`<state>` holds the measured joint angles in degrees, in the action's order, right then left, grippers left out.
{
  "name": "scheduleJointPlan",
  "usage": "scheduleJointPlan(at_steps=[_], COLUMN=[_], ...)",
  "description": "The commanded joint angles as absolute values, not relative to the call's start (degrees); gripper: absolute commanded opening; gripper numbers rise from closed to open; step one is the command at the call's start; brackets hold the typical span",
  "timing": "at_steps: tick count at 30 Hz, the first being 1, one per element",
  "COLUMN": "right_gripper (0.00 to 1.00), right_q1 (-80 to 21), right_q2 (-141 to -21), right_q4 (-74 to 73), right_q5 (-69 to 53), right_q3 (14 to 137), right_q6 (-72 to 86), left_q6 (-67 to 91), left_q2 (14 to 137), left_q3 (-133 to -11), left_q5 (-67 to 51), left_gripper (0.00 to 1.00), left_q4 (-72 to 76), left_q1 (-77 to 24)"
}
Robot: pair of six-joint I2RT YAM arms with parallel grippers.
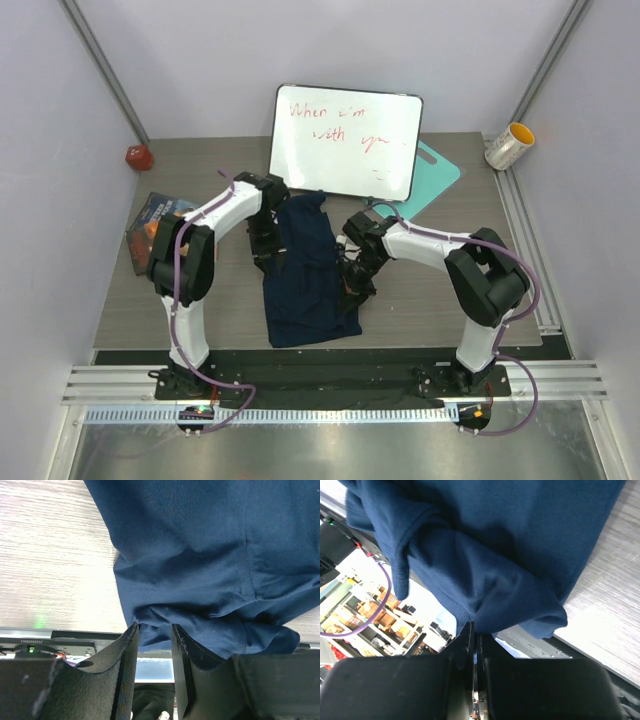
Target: Fold and stack the t-shirts
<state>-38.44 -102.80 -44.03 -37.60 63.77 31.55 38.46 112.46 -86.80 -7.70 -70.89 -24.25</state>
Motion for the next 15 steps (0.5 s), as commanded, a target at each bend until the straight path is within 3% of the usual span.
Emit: scheduleJointPlan(at_steps=[1, 15], right_gripper=[0.01, 0.01], right_q1=[-38.67, -35.07], right_q2=[-102.66, -108.8], right_q4=[-45.79, -50.27], right_q5=[-38.06, -43.06], right_q3=[67.85, 76.55], right_q6=[30.94, 28.3], left_q6=[37.35, 36.48], left_q2=[113.11, 114.61], left_q3=[-87.98, -91.23], left_q5=[-8.96, -8.44], left_gripper=[0.33, 0.33], left_q4=[-70.14, -71.28], left_q1=[-23.73, -21.45])
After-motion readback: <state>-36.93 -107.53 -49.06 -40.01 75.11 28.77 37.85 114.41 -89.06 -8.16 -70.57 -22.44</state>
